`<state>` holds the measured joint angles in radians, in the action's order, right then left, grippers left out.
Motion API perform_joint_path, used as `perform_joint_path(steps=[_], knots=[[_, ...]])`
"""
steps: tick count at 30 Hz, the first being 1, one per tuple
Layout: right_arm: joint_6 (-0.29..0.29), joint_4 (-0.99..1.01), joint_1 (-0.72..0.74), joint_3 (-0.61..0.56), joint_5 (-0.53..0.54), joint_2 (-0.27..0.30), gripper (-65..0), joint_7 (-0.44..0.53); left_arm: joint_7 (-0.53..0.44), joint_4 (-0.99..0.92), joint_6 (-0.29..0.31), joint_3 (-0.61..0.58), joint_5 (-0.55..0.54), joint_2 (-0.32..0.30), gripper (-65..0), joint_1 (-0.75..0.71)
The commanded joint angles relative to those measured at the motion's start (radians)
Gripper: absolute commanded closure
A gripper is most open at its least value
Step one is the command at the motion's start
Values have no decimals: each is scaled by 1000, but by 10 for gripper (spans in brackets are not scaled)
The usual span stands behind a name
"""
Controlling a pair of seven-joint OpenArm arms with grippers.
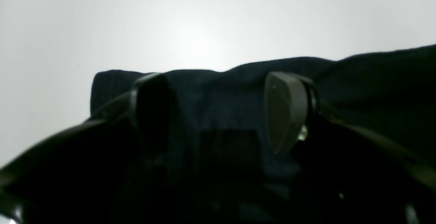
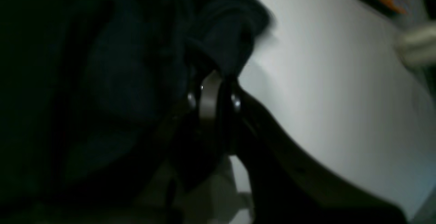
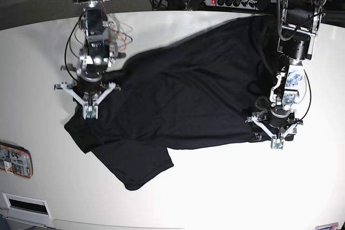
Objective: Fold the T-shirt properly
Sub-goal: 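Drag the held hem with the right gripper toward the collar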
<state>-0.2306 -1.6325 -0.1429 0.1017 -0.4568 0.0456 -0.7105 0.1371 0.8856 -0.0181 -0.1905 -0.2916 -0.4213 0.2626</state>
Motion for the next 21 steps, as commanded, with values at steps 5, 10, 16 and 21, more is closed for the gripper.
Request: perform_joint_path(steps=[5,10,16,21], knots=[[-5,-78,-44,33,-12,15,0,-7,163,25,10,-13,32,-31,-421,-39],[-5,-134,-90,72,-12,15,0,-41,163,53,10,-8,32,-38,-421,-49],[-6,-156,-156,111,-12,12,0,-48,163,53,10,-11,25,-57,-421,-49],[-8,-162,-185,160,-13,12,0,-48,163,53,10,-11,30,-58,-421,-49]])
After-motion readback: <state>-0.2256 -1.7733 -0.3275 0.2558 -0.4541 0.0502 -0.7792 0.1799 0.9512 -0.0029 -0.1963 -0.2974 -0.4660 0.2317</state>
